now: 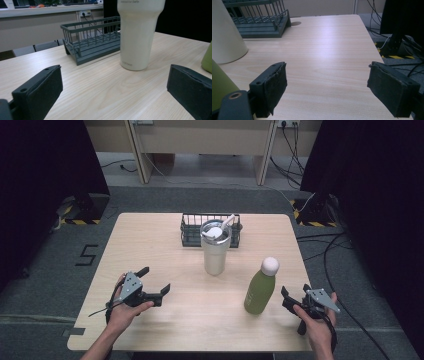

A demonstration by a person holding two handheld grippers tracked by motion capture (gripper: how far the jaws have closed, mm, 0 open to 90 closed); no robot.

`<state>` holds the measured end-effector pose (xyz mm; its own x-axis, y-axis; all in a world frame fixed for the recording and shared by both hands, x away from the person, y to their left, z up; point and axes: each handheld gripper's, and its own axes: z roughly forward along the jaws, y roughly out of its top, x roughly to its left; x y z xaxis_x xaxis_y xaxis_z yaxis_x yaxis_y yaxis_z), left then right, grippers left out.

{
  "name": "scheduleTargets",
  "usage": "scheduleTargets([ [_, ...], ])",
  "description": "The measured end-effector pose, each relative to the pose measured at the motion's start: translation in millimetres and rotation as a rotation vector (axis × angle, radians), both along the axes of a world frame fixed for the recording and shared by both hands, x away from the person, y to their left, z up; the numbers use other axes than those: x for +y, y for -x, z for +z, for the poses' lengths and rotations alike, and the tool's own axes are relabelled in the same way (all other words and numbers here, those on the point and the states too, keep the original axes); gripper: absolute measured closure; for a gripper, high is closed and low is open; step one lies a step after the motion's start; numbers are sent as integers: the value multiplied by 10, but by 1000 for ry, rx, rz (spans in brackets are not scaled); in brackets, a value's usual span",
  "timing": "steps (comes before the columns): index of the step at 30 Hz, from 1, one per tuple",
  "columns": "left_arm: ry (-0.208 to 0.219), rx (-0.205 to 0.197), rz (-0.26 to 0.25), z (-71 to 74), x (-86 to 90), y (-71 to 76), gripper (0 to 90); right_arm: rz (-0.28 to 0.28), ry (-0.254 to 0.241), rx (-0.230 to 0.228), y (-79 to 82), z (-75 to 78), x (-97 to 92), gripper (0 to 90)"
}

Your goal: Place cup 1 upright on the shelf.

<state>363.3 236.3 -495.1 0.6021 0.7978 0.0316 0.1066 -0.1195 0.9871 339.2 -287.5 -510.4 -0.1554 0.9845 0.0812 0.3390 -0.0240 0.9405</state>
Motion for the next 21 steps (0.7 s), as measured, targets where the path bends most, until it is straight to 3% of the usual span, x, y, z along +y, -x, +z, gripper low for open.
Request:
scheduleTargets([
  [21,-8,-16,-75,88,-537,-396,0,-13,17,-3,-32,23,-13,153],
])
